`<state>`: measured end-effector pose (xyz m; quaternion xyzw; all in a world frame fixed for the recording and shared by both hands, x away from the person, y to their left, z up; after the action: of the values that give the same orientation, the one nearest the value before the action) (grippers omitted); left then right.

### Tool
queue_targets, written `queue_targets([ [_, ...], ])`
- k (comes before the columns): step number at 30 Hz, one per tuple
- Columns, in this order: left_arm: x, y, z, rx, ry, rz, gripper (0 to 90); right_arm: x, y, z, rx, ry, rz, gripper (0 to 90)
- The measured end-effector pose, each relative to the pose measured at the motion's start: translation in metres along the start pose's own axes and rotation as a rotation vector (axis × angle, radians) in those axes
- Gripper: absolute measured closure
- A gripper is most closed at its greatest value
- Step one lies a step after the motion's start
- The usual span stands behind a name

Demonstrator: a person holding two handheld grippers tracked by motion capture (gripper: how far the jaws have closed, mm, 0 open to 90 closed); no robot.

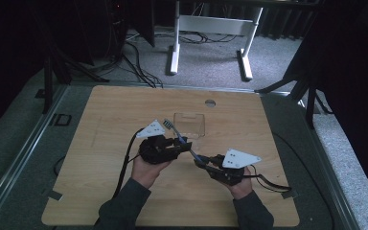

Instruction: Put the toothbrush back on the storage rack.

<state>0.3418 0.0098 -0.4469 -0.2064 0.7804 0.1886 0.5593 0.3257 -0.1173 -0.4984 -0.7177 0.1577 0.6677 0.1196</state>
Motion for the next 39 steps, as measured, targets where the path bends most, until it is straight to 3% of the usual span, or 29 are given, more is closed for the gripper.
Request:
queue_targets([
  [3,-0.001,0.000,-0.003,0.003,-0.027,0.003,77.7,0.003,-0.003,0.001,-0.007,-0.007,0.014,72.8],
  [6,0.000,0.000,-0.005,0.009,-0.038,0.008,79.5,0.006,-0.005,-0.001,0.020,-0.004,0.040,59.3],
  [8,0.000,0.001,-0.005,0.002,-0.053,0.012,79.8,0.007,-0.005,-0.003,0.022,-0.016,0.047,56.8],
  [25,-0.006,0.008,0.003,-0.047,-0.086,0.012,80.2,0.016,-0.003,-0.006,0.032,-0.027,0.089,51.1],
  [39,-0.015,0.008,0.005,-0.063,-0.104,-0.015,80.2,0.026,-0.002,-0.006,0.033,-0.044,0.127,49.7],
])
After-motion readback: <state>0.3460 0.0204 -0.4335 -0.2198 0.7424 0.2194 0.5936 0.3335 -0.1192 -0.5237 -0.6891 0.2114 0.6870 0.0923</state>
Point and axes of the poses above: each handheld gripper's, and its own axes: y roughly backward along the jaws, x roughly out of its underside, z roughly to its left, the point moved 8 cm from there along -y, roughly forward along the jaws, and after that the axes turned 15 degrees about -z, right-handed, at the moved point
